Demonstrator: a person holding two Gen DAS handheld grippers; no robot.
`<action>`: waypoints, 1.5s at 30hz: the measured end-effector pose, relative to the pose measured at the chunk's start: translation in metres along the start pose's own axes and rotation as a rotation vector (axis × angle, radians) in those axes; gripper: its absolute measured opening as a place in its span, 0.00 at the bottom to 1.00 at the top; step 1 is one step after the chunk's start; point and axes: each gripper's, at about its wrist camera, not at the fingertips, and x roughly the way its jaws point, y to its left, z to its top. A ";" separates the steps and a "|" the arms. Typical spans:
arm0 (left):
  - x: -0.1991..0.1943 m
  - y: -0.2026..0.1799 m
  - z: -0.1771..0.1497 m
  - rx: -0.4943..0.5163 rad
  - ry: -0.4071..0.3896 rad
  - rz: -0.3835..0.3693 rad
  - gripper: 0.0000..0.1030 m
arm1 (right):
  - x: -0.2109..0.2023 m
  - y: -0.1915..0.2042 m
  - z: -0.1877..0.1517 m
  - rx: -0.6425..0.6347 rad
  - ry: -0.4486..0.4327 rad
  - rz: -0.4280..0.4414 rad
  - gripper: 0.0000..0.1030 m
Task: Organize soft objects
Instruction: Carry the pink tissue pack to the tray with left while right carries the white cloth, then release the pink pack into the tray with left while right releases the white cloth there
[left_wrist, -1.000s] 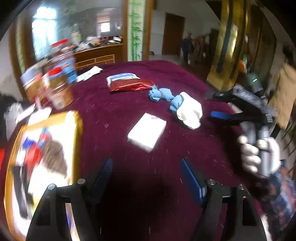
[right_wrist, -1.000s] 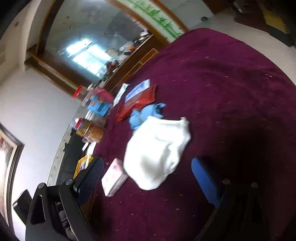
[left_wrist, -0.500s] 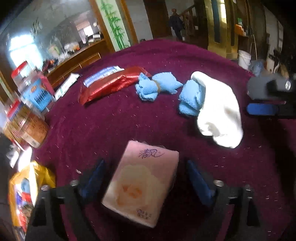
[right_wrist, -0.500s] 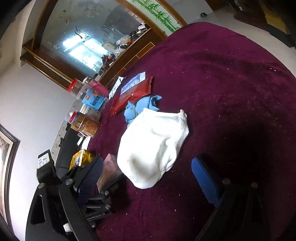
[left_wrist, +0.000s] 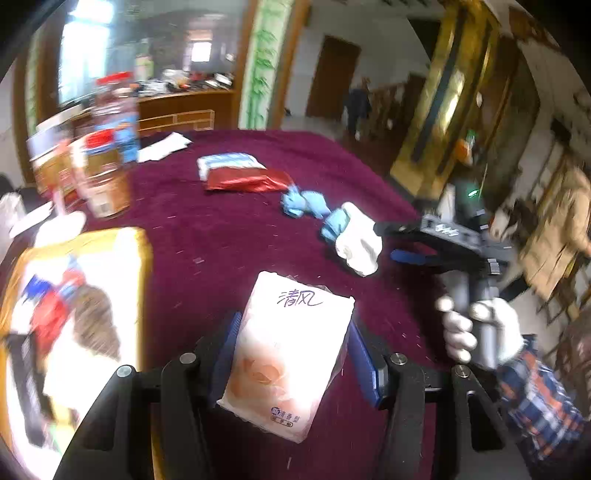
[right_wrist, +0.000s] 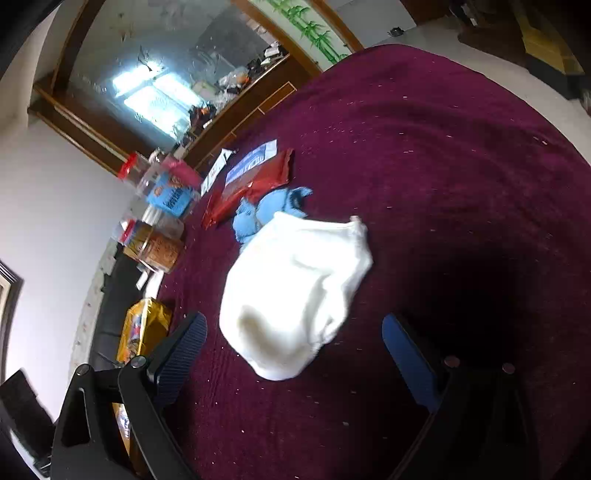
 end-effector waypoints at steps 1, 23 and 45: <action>-0.011 0.007 -0.004 -0.017 -0.015 0.002 0.58 | 0.003 0.006 0.000 -0.013 0.007 -0.021 0.93; -0.104 0.208 -0.107 -0.467 -0.064 0.356 0.58 | -0.039 0.125 -0.058 -0.234 0.051 -0.007 0.15; -0.149 0.206 -0.110 -0.426 -0.214 0.385 0.71 | 0.060 0.309 -0.169 -0.657 0.338 0.073 0.15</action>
